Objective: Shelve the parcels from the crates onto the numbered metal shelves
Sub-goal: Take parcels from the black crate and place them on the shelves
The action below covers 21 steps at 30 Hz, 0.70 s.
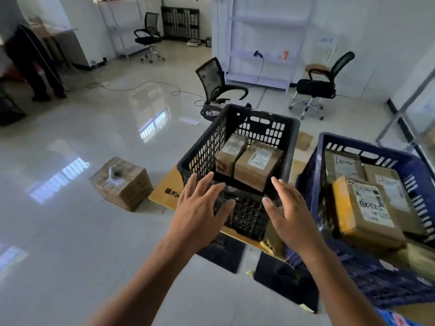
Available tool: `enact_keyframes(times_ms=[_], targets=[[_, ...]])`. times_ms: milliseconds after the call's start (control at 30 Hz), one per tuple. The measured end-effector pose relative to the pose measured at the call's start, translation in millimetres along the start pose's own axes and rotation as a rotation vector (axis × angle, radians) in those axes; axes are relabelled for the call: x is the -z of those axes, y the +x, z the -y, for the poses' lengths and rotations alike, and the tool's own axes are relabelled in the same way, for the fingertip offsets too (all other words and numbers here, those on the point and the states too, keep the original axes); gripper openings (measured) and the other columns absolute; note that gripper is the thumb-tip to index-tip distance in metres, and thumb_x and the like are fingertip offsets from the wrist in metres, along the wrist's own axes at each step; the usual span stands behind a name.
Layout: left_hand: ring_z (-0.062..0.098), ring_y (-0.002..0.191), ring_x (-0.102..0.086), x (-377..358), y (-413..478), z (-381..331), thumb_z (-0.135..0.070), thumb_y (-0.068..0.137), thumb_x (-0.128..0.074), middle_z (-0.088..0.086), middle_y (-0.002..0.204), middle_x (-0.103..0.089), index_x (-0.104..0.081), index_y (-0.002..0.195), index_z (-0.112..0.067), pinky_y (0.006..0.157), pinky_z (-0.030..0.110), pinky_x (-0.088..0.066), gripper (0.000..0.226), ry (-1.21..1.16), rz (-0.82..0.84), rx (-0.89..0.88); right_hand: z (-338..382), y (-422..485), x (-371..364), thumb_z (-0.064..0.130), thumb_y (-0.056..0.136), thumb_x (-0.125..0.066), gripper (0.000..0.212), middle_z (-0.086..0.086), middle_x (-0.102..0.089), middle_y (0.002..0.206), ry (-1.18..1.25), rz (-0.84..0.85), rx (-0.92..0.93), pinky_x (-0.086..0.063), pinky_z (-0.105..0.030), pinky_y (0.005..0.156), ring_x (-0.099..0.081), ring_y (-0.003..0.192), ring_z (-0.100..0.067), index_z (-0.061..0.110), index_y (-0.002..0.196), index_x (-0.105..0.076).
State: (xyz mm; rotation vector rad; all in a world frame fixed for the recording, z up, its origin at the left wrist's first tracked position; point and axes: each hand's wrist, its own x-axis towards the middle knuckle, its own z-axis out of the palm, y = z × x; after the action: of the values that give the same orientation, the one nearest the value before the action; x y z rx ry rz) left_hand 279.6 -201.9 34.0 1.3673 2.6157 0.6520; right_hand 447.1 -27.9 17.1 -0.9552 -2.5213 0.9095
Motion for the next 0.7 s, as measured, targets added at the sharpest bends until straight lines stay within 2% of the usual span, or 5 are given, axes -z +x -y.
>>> enact_keyframes(times_ms=[133,367,500,600,700], targets=[[0.023,0.159,0.006,-0.8,78.7,22.0,-0.079,0.093,-0.021,-0.008,0.171,-0.014,-0.032,0.155,-0.042,0.127,0.055,-0.012,0.073,-0.048,0.076,-0.02,-4.5,65.4,-10.3,0.078,0.092,-0.026,0.082,0.01,-0.011,0.174,-0.039,0.061,-0.061,-0.014,-0.046,0.13,0.005,0.16,-0.004,0.042,0.165,-0.014],[0.028,0.159,0.003,-40.3,207.2,54.3,-0.071,0.098,-0.033,-0.006,0.171,-0.017,-0.026,0.155,-0.044,0.124,0.049,-0.001,0.064,-0.051,0.173,-0.187,-24.5,152.4,-38.1,0.074,0.096,-0.03,0.077,0.011,-0.014,0.174,-0.095,0.01,-0.138,-0.008,-0.034,0.125,0.003,0.159,-0.005,0.042,0.165,-0.015],[0.032,0.159,0.006,-61.0,278.0,67.3,-0.055,0.101,-0.041,-0.002,0.172,-0.012,-0.018,0.159,-0.041,0.128,0.052,-0.001,0.063,-0.042,0.353,-0.215,-30.1,190.2,-56.4,0.075,0.096,-0.021,0.08,0.005,-0.012,0.175,-0.242,0.022,-0.306,-0.004,-0.045,0.13,0.005,0.161,-0.014,0.038,0.166,-0.012],[0.037,0.158,0.008,-79.1,310.4,60.8,-0.053,0.101,-0.038,0.003,0.173,-0.008,-0.017,0.161,-0.033,0.127,0.055,0.002,0.067,0.002,0.491,-0.253,-40.5,212.1,-74.6,0.07,0.102,-0.025,0.076,-0.001,-0.011,0.175,-0.316,0.089,-0.405,-0.005,-0.046,0.13,0.004,0.162,-0.021,0.034,0.167,-0.01],[0.036,0.158,0.008,-99.8,328.2,54.8,-0.057,0.102,-0.038,0.001,0.173,-0.006,-0.017,0.162,-0.032,0.125,0.055,0.001,0.069,0.001,0.542,-0.312,-50.3,225.4,-87.8,0.066,0.104,-0.034,0.073,0.001,-0.015,0.174,-0.145,0.064,-0.52,-0.009,-0.043,0.129,0.001,0.162,-0.02,0.033,0.166,-0.017]])
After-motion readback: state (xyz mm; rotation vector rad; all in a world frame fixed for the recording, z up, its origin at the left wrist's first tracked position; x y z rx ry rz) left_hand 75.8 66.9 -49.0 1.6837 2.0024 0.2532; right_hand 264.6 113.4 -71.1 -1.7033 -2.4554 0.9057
